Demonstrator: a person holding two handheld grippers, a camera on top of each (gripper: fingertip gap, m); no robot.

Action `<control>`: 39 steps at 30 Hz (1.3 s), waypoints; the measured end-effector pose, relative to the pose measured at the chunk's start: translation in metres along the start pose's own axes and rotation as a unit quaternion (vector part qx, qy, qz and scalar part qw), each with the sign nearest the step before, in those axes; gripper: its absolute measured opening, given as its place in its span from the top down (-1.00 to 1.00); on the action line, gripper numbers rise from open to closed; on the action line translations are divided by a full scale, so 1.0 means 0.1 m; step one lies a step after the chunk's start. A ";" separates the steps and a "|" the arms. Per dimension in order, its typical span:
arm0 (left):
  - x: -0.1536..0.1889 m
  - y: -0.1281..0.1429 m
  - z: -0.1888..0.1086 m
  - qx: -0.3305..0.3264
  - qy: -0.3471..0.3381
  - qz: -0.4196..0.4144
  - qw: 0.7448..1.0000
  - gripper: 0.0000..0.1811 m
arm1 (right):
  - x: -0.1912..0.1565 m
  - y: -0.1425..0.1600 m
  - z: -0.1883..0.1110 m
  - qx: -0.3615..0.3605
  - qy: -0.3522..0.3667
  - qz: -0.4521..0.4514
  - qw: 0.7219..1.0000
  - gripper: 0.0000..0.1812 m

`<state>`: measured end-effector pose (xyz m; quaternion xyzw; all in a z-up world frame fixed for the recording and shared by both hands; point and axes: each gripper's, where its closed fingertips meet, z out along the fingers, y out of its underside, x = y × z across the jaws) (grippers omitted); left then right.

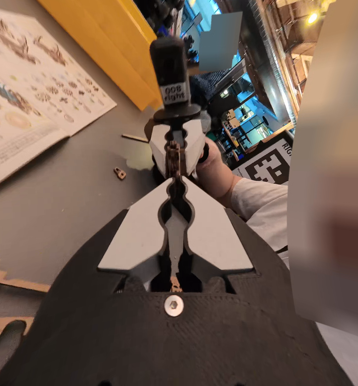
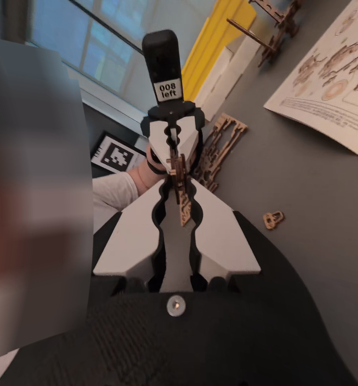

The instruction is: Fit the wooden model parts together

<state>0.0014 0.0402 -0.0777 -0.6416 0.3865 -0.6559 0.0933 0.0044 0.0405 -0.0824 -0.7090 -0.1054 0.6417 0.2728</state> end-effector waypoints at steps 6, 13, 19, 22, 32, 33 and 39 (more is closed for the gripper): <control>-0.31 0.50 0.02 -0.139 -0.029 -0.132 0.981 1.00 | 0.12 -0.10 -0.24 -0.057 0.131 -0.257 0.956 0.94; -0.40 0.53 0.03 -0.184 -0.039 -0.155 0.970 0.99 | 0.40 0.50 0.04 -0.257 0.208 -0.491 0.806 1.00; -0.49 0.55 0.00 -0.225 -0.083 -0.139 0.961 0.91 | 0.48 0.46 0.05 -0.262 0.232 -0.454 0.820 1.00; -0.48 0.49 -0.08 -0.228 -0.108 -0.081 0.964 0.75 | 0.48 0.46 0.04 -0.264 0.235 -0.448 0.821 1.00; -0.25 0.46 -0.04 -0.244 -0.126 0.392 0.878 0.95 | 0.47 0.47 0.05 -0.261 0.239 -0.436 0.827 1.00; -0.26 0.45 -0.03 -0.238 -0.127 0.404 0.874 0.99 | 0.47 0.47 0.06 -0.261 0.237 -0.435 0.829 1.00; -0.40 0.59 -0.02 -0.270 -0.112 0.360 0.886 0.86 | 0.46 0.47 0.08 -0.260 0.233 -0.422 0.837 0.96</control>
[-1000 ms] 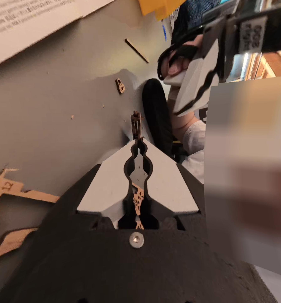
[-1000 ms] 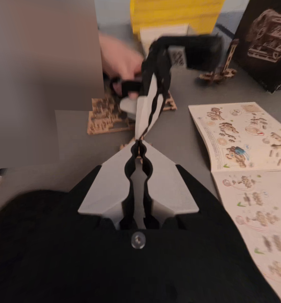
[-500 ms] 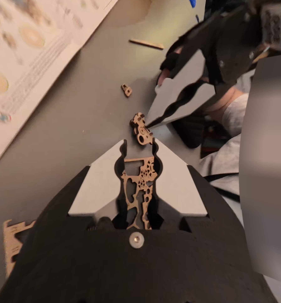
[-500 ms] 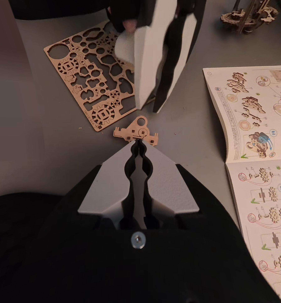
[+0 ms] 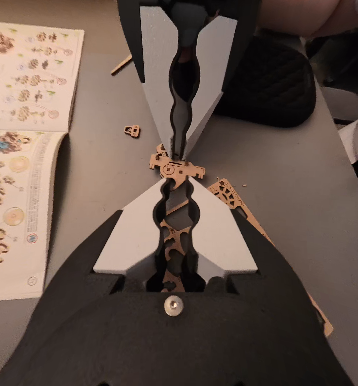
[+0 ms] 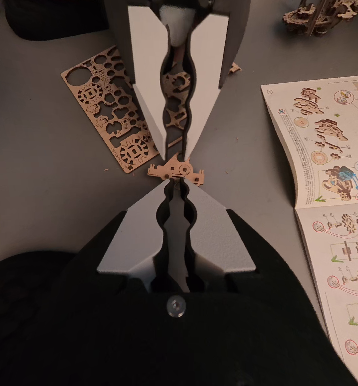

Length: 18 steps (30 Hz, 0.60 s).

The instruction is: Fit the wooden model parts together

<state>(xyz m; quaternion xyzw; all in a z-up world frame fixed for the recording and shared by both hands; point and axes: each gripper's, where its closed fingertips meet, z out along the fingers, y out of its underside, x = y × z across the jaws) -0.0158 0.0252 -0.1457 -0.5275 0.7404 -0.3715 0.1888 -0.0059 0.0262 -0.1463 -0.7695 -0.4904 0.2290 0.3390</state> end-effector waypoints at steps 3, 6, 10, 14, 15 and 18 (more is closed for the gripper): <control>-0.02 -0.01 0.02 0.006 0.002 -0.006 1.000 0.92 | 0.01 0.01 0.00 -0.005 0.003 0.000 1.000 0.96; -0.02 0.00 0.02 0.005 -0.002 0.001 1.000 0.96 | 0.01 0.02 0.00 -0.013 0.011 -0.013 1.000 0.95; -0.02 -0.01 0.02 0.012 -0.004 -0.009 1.000 0.95 | -0.03 0.02 0.01 -0.013 0.009 -0.015 1.000 1.00; -0.02 0.00 0.02 0.013 -0.009 -0.013 1.000 0.96 | -0.03 0.02 0.01 -0.011 0.013 -0.020 1.000 1.00; -0.02 0.00 0.03 0.008 -0.011 -0.010 1.000 0.96 | -0.03 0.02 0.01 -0.012 0.012 -0.017 1.000 1.00; -0.02 0.04 0.03 -0.011 -0.014 -0.013 1.000 0.97 | -0.03 0.00 0.03 -0.014 0.014 -0.021 1.000 1.00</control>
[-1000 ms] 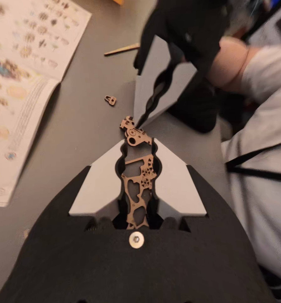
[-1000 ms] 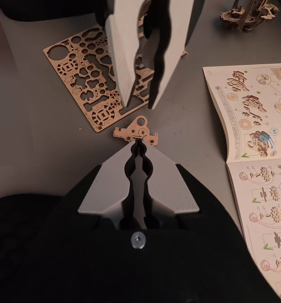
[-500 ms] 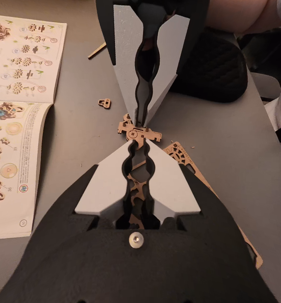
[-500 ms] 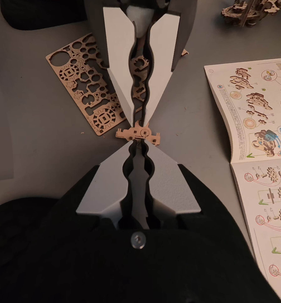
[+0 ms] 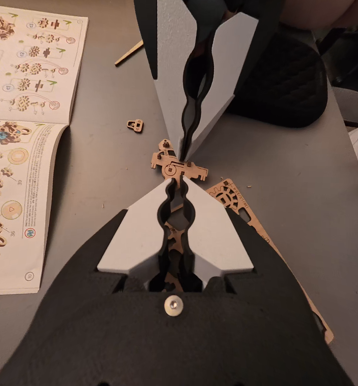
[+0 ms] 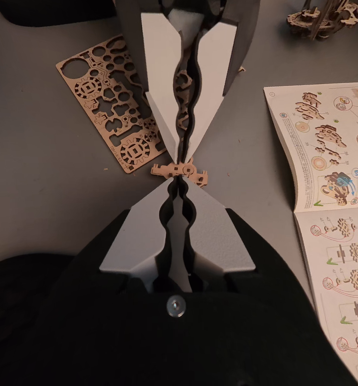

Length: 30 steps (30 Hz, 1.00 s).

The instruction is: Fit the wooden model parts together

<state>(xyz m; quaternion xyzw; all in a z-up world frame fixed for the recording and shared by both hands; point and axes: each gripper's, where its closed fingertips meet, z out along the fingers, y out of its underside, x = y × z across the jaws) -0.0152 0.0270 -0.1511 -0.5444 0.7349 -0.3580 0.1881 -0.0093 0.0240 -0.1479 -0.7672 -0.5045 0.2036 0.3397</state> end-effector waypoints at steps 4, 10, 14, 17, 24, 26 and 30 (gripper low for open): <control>0.00 -0.01 0.00 0.000 0.003 -0.001 1.000 0.98 | 0.00 0.00 0.00 -0.009 -0.001 -0.004 1.000 1.00; 0.00 -0.01 0.00 0.008 0.013 -0.022 1.000 0.98 | 0.01 0.00 -0.02 0.014 -0.011 0.005 1.000 1.00; 0.01 -0.02 0.03 0.003 0.005 -0.011 1.000 1.00 | 0.05 0.02 -0.05 0.009 0.000 0.008 1.000 0.98; 0.01 -0.02 0.03 0.001 0.002 -0.009 1.000 1.00 | 0.05 0.02 -0.05 0.008 0.001 0.012 1.000 0.94; 0.00 -0.01 0.03 -0.002 -0.005 -0.002 1.000 0.99 | 0.07 0.03 -0.08 0.004 0.001 0.005 1.000 0.89; -0.01 -0.01 0.03 -0.003 -0.008 0.001 1.000 1.00 | 0.08 0.04 -0.11 -0.001 0.004 0.001 1.000 0.89; -0.01 -0.02 0.02 -0.002 -0.008 0.001 1.000 1.00 | 0.08 0.04 -0.11 0.000 0.000 0.010 1.000 0.90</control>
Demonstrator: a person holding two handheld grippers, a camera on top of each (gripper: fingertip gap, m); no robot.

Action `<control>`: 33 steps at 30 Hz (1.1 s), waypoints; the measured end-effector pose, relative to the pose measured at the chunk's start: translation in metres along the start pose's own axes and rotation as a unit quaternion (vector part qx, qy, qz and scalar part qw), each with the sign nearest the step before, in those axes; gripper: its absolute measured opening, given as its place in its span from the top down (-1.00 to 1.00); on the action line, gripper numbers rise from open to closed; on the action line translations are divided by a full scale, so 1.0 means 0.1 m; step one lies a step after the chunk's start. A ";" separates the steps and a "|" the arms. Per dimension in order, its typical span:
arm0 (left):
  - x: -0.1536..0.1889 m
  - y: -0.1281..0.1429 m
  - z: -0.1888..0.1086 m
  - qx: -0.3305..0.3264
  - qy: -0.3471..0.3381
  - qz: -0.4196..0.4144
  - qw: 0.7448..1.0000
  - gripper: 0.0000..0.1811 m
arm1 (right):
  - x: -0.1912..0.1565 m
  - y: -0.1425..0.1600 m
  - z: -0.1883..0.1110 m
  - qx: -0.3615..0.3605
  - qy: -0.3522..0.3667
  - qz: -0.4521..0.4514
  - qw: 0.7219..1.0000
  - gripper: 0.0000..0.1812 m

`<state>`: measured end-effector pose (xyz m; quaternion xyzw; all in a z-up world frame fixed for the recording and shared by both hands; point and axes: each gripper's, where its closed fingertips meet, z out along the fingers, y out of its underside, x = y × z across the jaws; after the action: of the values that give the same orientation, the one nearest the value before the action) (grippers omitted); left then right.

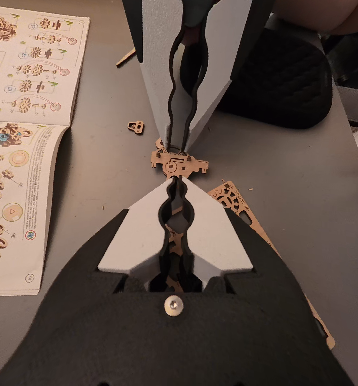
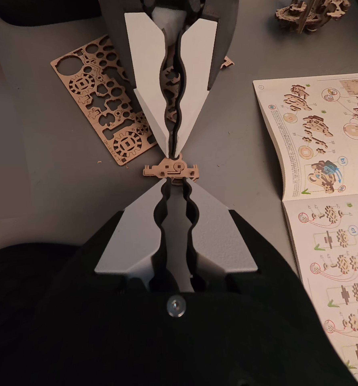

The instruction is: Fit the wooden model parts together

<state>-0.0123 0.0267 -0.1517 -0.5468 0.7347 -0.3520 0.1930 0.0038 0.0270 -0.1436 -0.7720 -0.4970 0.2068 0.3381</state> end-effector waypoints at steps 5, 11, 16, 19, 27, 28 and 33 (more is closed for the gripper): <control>0.00 -0.06 -0.01 0.016 0.007 -0.017 1.000 1.00 | -0.02 0.04 0.00 -0.014 -0.008 0.006 1.000 0.98; 0.00 0.00 0.02 -0.001 -0.003 -0.001 1.000 1.00 | 0.02 -0.01 -0.03 0.029 -0.022 0.017 0.999 0.99; 0.00 0.01 0.02 -0.002 0.002 -0.004 1.000 1.00 | 0.11 0.03 -0.12 0.035 -0.014 0.009 0.999 0.82; -0.01 0.00 0.01 0.004 0.005 -0.013 1.000 1.00 | 0.11 0.00 -0.12 0.037 -0.001 -0.019 0.999 0.81; -0.06 -0.18 -0.04 0.051 -0.005 -0.024 0.998 0.94 | 0.09 -0.01 -0.03 0.035 -0.002 -0.030 0.999 0.84; -0.07 -0.17 -0.03 0.047 -0.009 -0.022 0.999 0.91 | 0.09 -0.01 -0.02 0.033 -0.006 -0.028 0.999 0.84; -0.09 -0.11 0.02 0.027 -0.024 0.002 0.999 0.80 | 0.07 0.00 0.01 0.027 -0.022 -0.019 0.999 0.86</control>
<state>-0.0006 0.0328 -0.1466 -0.5484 0.7212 -0.3582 0.2255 0.0064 0.0334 -0.1444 -0.7483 -0.5129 0.2309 0.3516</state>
